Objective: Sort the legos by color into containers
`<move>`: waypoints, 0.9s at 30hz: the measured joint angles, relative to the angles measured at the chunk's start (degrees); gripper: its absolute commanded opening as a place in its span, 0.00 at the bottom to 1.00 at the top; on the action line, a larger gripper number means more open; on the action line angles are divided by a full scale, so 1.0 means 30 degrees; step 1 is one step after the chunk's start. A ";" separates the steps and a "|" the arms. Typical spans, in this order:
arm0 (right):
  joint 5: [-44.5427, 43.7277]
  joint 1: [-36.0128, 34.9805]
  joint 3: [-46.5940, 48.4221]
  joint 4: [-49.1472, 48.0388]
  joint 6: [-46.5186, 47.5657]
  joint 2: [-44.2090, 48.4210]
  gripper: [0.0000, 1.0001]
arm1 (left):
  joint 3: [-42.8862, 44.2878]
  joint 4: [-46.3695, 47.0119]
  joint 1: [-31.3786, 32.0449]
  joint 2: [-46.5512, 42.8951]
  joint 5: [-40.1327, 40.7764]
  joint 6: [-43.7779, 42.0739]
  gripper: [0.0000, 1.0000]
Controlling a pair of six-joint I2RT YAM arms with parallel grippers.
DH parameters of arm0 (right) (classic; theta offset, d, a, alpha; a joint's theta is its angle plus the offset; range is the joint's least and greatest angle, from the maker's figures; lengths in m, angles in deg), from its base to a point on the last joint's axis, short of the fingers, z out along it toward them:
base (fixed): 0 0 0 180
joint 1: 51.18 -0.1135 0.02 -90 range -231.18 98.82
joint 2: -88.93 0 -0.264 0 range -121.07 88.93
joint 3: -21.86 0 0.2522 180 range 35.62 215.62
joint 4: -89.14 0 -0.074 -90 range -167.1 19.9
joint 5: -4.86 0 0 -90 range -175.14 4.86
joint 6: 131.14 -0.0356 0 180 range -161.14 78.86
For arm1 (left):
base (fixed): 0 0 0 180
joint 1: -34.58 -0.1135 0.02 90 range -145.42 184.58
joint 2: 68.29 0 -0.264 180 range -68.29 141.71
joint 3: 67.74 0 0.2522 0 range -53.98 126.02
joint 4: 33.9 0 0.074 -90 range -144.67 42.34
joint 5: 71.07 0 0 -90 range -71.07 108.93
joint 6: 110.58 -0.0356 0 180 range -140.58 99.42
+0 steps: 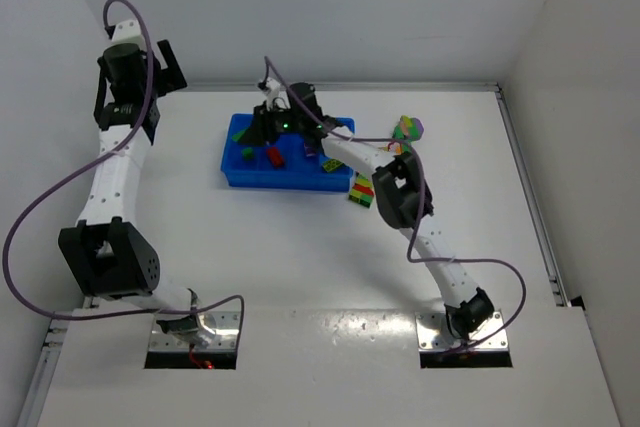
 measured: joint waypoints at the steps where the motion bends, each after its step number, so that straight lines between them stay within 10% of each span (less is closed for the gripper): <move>1: -0.0641 -0.0423 0.0925 0.0036 0.0000 -0.0911 0.00 | -0.0364 -0.0211 -0.0131 -0.0109 -0.0036 0.0000 0.98; 10: -0.4969 -0.1494 0.3235 0.1610 0.0838 -0.3497 0.05 | -0.2382 -0.1661 -0.0226 -0.0481 -0.0896 -0.0481 1.00; 16: -0.5712 -0.1479 0.3169 0.1486 0.1472 -0.3381 0.65 | -0.2834 -0.1523 -0.0036 -0.0998 -0.1880 -0.0947 1.00; 27: -0.4736 -0.0335 -0.3985 0.1355 0.2171 0.4102 0.73 | -0.5253 -0.0408 0.4539 -0.1275 -0.3300 -0.2404 1.00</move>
